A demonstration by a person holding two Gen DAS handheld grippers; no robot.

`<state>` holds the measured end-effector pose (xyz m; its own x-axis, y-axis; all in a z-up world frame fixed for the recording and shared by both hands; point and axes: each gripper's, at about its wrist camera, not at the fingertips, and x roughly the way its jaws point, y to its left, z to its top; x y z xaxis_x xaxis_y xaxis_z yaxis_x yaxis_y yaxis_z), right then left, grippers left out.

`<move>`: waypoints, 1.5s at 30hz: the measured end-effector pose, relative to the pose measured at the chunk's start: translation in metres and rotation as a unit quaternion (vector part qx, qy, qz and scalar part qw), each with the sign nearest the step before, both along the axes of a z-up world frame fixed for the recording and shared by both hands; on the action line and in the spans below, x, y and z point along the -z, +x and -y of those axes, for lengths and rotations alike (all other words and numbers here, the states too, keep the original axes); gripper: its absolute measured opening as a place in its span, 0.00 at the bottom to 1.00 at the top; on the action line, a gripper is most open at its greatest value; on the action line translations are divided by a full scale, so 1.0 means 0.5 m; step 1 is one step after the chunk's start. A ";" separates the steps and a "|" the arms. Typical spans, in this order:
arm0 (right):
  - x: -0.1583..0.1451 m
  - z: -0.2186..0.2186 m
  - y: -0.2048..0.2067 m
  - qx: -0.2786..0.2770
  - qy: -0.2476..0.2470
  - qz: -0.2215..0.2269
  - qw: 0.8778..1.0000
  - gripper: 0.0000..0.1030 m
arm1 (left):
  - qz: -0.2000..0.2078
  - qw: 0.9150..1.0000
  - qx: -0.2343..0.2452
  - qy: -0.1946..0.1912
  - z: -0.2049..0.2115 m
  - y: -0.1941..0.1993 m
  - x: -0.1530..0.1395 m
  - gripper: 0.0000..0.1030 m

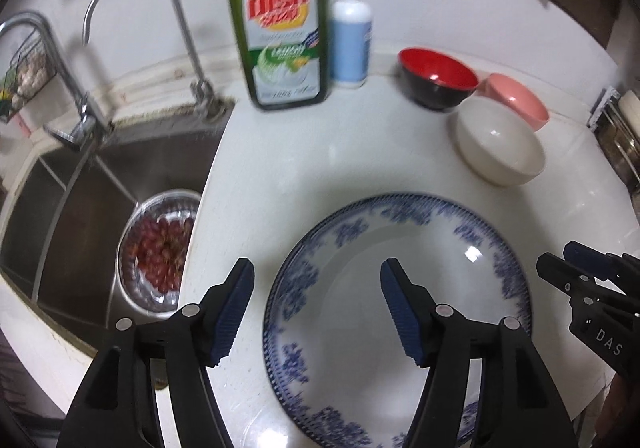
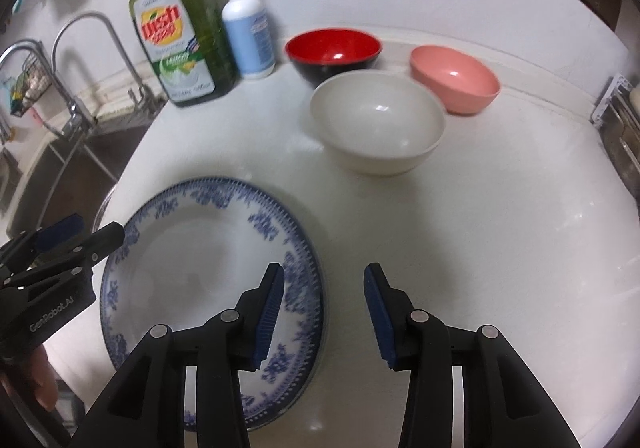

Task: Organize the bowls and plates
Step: 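Lower the plate onto the stack and open both grippers, then move both grippers to the rim of the cream bowl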

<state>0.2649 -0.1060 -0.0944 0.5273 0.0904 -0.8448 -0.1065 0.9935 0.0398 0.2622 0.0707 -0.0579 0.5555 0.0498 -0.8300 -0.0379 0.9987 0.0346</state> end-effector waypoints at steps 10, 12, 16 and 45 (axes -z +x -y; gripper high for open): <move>-0.060 0.065 0.028 0.027 0.002 0.041 0.999 0.42 | 0.032 0.999 0.041 -0.001 0.067 0.045 -0.055 0.69; -0.068 0.080 0.042 0.032 0.004 0.046 0.998 0.42 | 0.035 0.998 0.048 -0.005 0.078 0.059 -0.063 0.69; -0.079 0.108 0.066 0.040 0.012 0.053 0.998 0.42 | 0.037 0.997 0.061 -0.007 0.108 0.090 -0.071 0.69; 0.021 0.191 0.273 0.070 0.051 -0.008 0.996 0.37 | -0.027 0.994 0.110 0.004 0.229 0.338 0.034 0.60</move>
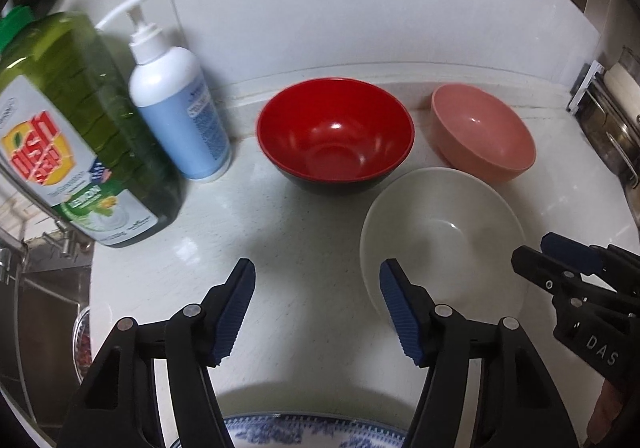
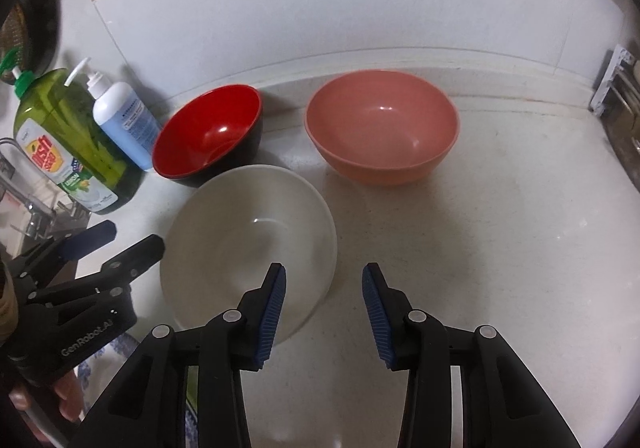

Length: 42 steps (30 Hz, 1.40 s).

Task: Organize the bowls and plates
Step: 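Move both grippers to the rim of the cream bowl, then close both grippers on the cream bowl rim and lift it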

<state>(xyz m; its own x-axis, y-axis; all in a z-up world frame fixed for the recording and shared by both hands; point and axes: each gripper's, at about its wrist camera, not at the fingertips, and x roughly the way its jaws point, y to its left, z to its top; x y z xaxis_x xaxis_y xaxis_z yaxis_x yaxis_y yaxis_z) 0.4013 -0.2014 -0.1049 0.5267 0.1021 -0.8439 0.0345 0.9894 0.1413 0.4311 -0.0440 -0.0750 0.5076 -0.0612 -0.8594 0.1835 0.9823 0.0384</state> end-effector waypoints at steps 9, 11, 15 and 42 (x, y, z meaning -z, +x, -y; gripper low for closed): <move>0.022 0.010 0.026 0.002 0.012 -0.017 1.000 0.26 | -0.030 0.999 0.014 -0.008 0.028 0.035 0.037 0.44; 0.027 0.012 0.030 0.001 0.015 -0.022 1.000 0.22 | -0.038 0.999 0.015 -0.015 0.031 0.040 0.044 0.39; 0.034 0.013 0.033 0.001 0.020 -0.029 0.999 0.14 | -0.055 0.998 0.019 -0.025 0.037 0.049 0.055 0.24; -0.052 0.072 -0.103 0.021 0.019 -0.011 1.000 0.10 | -0.053 0.995 0.050 -0.070 0.100 -0.087 -0.027 0.10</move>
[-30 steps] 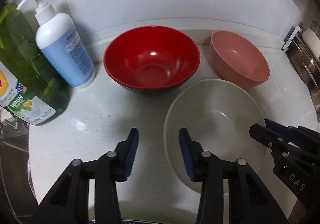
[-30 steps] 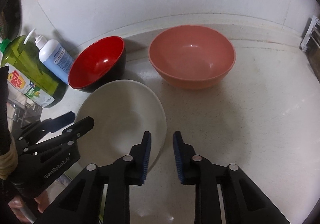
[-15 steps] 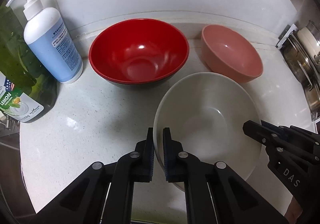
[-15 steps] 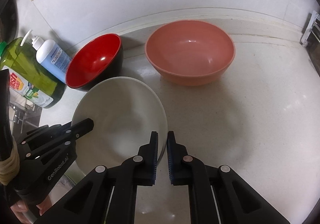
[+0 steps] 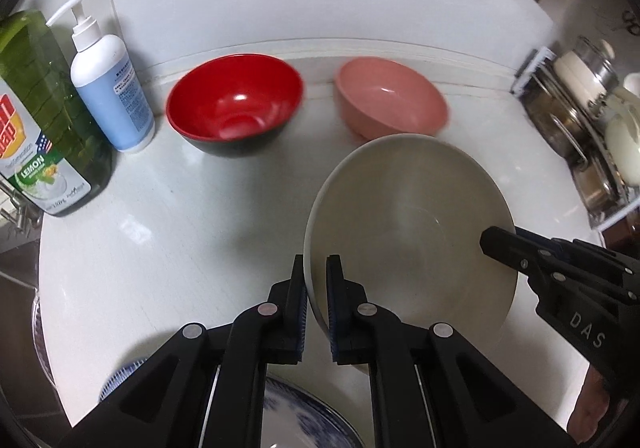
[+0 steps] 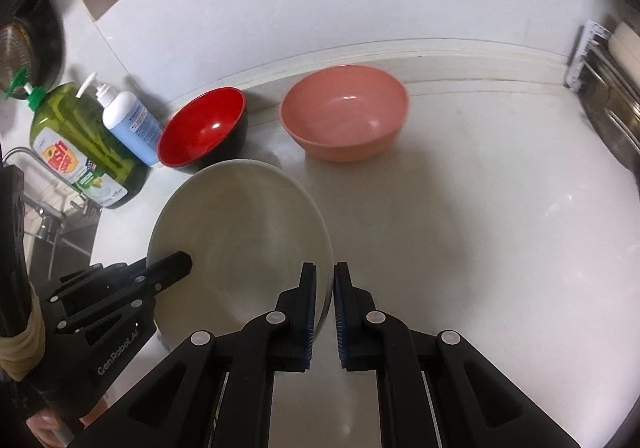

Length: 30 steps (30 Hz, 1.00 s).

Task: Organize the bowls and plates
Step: 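Close both grippers on the cream bowl rim and lift it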

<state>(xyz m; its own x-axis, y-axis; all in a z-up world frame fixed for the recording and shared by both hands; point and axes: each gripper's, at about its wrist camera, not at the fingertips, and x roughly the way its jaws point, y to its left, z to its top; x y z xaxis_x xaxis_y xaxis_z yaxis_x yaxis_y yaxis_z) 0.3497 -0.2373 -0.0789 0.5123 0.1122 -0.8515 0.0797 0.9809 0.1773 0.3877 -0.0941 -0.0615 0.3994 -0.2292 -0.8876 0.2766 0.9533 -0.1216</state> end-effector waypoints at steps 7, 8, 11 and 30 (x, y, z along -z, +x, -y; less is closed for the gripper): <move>-0.014 0.040 -0.085 0.014 -0.001 0.004 1.000 0.10 | 0.000 1.000 0.022 -0.009 0.036 -0.078 -0.025 0.10; -0.013 0.043 -0.093 0.015 -0.002 0.004 1.000 0.10 | -0.001 1.000 0.026 -0.012 0.042 -0.090 -0.028 0.10; -0.012 0.064 -0.130 0.026 -0.002 0.003 1.000 0.10 | -0.002 0.999 0.038 -0.012 0.061 -0.123 -0.029 0.11; 0.053 0.173 -0.236 0.063 -0.004 -0.046 0.997 0.10 | -0.051 0.996 0.079 0.000 0.188 -0.224 0.041 0.13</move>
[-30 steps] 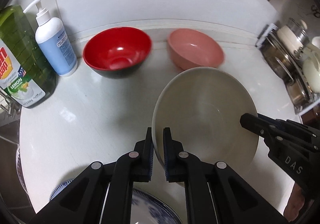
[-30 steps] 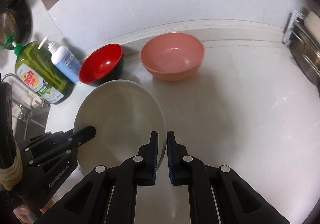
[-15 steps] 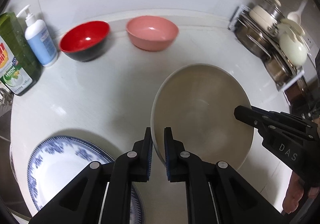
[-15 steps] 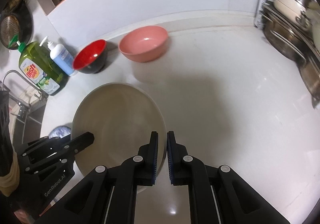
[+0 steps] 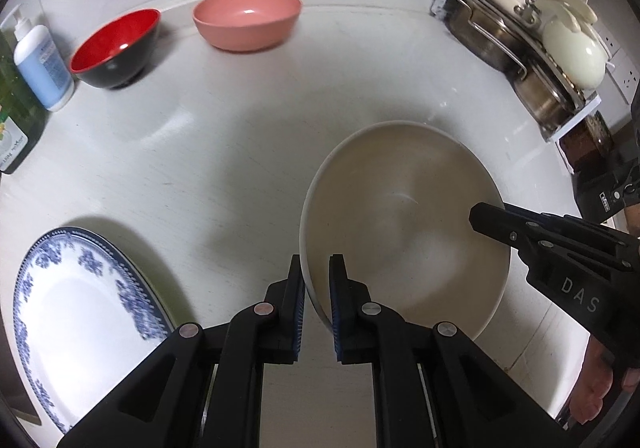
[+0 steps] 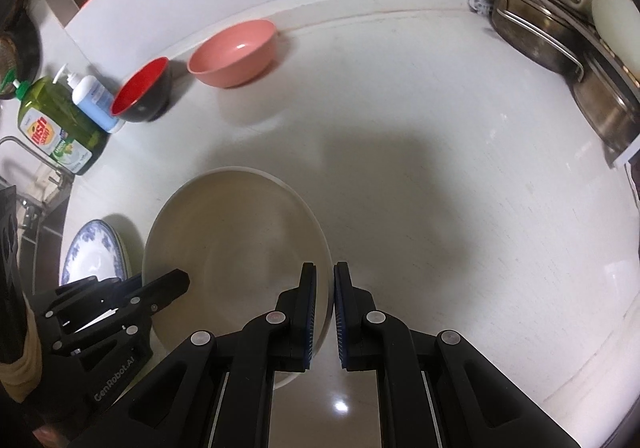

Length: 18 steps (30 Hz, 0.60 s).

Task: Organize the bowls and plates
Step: 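Close both grippers on the cream bowl rim and lift it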

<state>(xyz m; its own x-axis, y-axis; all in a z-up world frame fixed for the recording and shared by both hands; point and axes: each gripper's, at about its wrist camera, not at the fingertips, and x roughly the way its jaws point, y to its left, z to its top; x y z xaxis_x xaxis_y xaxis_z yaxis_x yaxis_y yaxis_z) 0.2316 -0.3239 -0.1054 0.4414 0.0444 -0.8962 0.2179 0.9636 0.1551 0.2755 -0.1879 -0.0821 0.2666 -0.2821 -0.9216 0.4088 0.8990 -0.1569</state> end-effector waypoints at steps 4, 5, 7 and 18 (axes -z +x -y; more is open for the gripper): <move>0.010 0.012 -0.005 0.001 0.000 -0.007 1.000 0.10 | -0.006 1.000 0.001 0.003 0.018 -0.008 0.009 0.13; 0.013 0.015 -0.006 0.001 0.000 -0.009 1.000 0.10 | -0.008 1.000 0.001 0.003 0.022 -0.009 0.011 0.13; 0.019 0.020 -0.008 0.000 0.000 -0.012 1.000 0.10 | -0.011 1.000 0.001 0.005 0.029 -0.012 0.015 0.13; 0.046 0.041 -0.015 -0.001 0.013 -0.026 1.000 0.10 | -0.025 1.000 -0.005 0.012 0.048 -0.017 0.032 0.12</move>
<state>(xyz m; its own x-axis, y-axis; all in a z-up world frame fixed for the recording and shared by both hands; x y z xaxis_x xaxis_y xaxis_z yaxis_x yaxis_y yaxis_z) 0.2243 -0.3446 -0.1284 0.3942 0.0694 -0.9164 0.2246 0.9596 0.1693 0.2672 -0.2120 -0.0982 0.2223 -0.2574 -0.9404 0.3925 0.9065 -0.1553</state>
